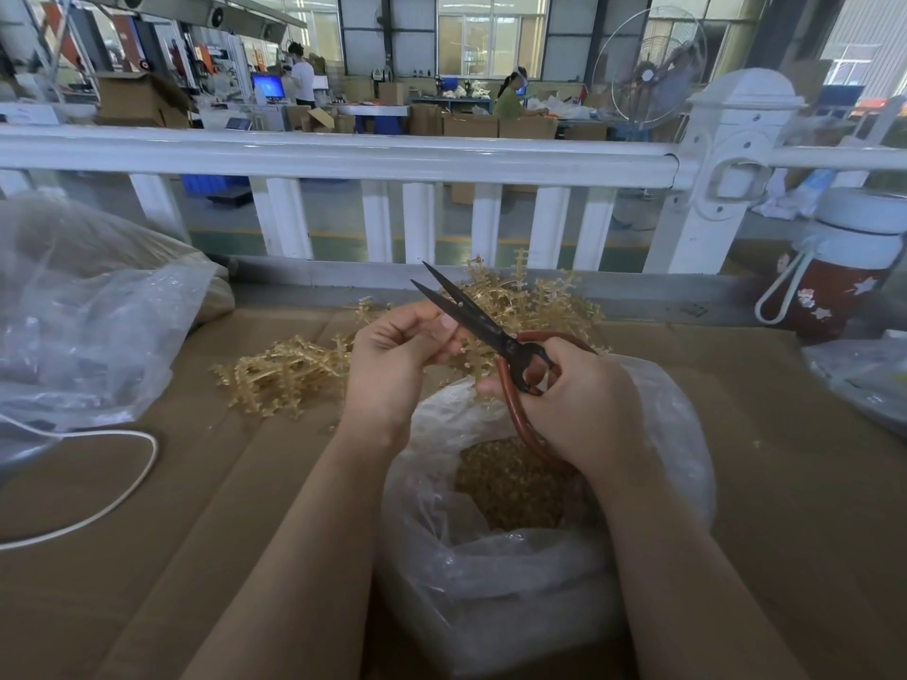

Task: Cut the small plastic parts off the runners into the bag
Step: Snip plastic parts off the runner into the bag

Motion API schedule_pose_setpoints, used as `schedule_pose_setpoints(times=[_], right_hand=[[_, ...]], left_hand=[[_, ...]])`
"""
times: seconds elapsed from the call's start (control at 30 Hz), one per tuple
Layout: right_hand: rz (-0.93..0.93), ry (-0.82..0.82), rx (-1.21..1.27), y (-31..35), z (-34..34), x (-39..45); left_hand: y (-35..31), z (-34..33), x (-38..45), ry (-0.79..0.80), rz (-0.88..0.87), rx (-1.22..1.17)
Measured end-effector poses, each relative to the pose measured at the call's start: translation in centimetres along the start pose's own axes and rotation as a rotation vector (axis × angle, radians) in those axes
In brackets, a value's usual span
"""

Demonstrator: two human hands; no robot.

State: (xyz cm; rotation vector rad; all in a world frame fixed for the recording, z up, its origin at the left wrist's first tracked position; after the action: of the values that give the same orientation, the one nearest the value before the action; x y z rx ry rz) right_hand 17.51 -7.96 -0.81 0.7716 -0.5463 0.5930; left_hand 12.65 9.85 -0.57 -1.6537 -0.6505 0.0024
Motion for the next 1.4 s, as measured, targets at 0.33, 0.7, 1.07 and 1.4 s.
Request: schedule_pose_setpoints(times=[0.33,0.7,1.07,1.4], right_hand=[[-0.058,0.056,0.043,-0.7,-0.9,0.0],[-0.133,0.129,0.150,-1.4,-2.0,0.3],[-0.003,-0.063,0.069,-0.7,-0.6,0.2],[0.051,-0.085,0.105,-0.2,-0.2,0.1]], left_hand=[[0.4,0.0,0.0,0.023,0.051,-0.041],[1.0,-0.6,-0.3,0.072,0.310,-0.013],[1.1,-0.8,-1.8,0.300,0.578,0.024],[1.2,-2.1,-2.9,0.445,0.698,0.077]])
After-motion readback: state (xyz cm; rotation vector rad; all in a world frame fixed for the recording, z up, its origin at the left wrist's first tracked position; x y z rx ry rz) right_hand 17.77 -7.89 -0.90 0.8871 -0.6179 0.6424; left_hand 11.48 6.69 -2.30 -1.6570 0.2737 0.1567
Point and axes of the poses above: each hand's wrist, its own x-axis towards the middle knuckle, its own z-axis out of the back of the hand, y = z × x, the point moved 6 cm from there along x, towards the middle knuckle, and after that the axes turned 2 degrees about x, right-handed, at the moved point
